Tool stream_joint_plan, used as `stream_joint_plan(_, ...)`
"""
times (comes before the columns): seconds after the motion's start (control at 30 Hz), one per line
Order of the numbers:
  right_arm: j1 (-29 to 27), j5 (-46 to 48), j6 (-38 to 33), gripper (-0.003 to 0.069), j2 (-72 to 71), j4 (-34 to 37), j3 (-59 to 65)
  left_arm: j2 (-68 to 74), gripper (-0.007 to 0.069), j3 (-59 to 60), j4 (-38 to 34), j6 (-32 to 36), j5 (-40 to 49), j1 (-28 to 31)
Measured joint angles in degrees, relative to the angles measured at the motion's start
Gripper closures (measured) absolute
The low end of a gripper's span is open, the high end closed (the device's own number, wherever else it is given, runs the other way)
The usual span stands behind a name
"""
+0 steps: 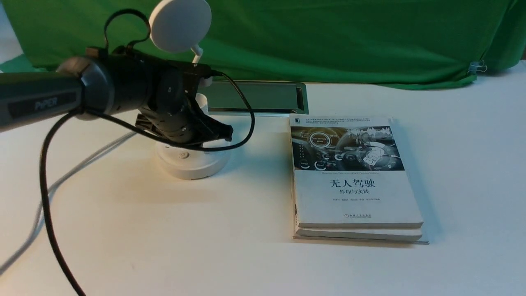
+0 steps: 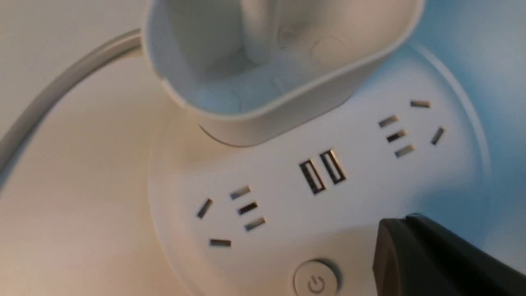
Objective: Turn on the desk lamp on the white desktop with your hand.
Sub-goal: 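Press the power button on the lamp base to turn the lamp on with the left gripper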
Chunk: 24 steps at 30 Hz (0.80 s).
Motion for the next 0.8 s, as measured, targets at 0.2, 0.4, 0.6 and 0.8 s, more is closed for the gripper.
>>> stream_joint_plan(0.2,0.0,0.0,0.0,0.0421,0.0,0.0,0.0,0.3,0.0603,-0.3,-2.9,0.0,-2.9,0.0)
stream_joint_plan(0.4,0.0,0.0,0.0,0.0421,0.0,0.0,0.0,1.6,0.0603,-0.4,-3.4,0.1,-4.4,0.0)
stream_joint_plan(0.6,0.0,0.0,0.0,0.0421,0.0,0.0,0.0,2.1,0.0603,-0.4,-3.4,0.3,-3.8,0.0)
stream_joint_plan(0.8,0.0,0.0,0.1,0.0421,0.0,0.0,0.0,2.0,0.0603,-0.4,-4.4,0.6,-2.6,0.0)
